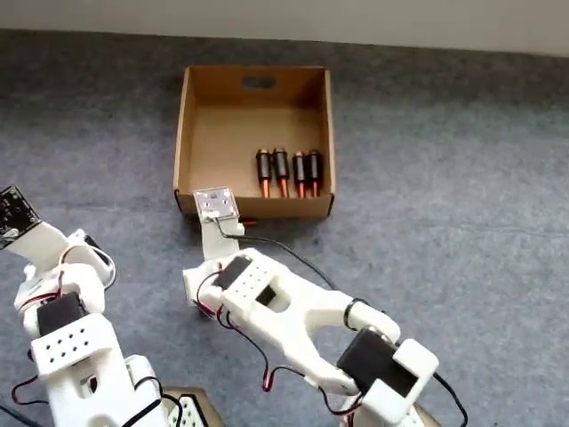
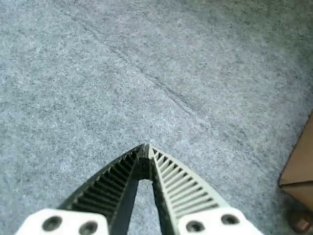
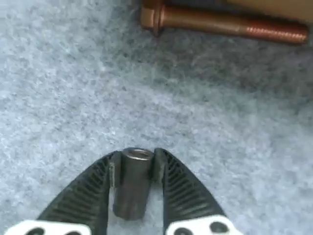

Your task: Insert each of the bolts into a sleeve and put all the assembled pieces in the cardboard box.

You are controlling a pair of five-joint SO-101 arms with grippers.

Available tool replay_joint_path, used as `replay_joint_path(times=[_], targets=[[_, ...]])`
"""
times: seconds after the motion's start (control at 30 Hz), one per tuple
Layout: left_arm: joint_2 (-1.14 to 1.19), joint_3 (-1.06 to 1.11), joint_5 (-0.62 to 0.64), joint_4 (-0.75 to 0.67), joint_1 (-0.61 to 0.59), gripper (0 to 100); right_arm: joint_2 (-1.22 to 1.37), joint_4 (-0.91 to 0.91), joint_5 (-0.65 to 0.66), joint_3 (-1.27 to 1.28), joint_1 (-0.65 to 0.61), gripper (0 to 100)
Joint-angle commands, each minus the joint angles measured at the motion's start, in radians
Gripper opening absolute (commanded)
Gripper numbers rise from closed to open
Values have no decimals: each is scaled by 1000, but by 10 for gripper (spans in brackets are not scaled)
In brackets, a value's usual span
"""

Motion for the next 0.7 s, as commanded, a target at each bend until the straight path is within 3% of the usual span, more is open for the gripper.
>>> replay_joint_path(times=[0.0,0.3,0.5,0.67], targets=[[-4,-45,6,-17,-1,14,-81,45,74,-21,58,6],[-4,-44,6,-18,16,14,-285,131,542,165,282,6],[-4,-41,6,-18,67,14,-291,133,687,266,424,11],[-4,-38,5,-17,74,14,-300,162,710,300,421,131]])
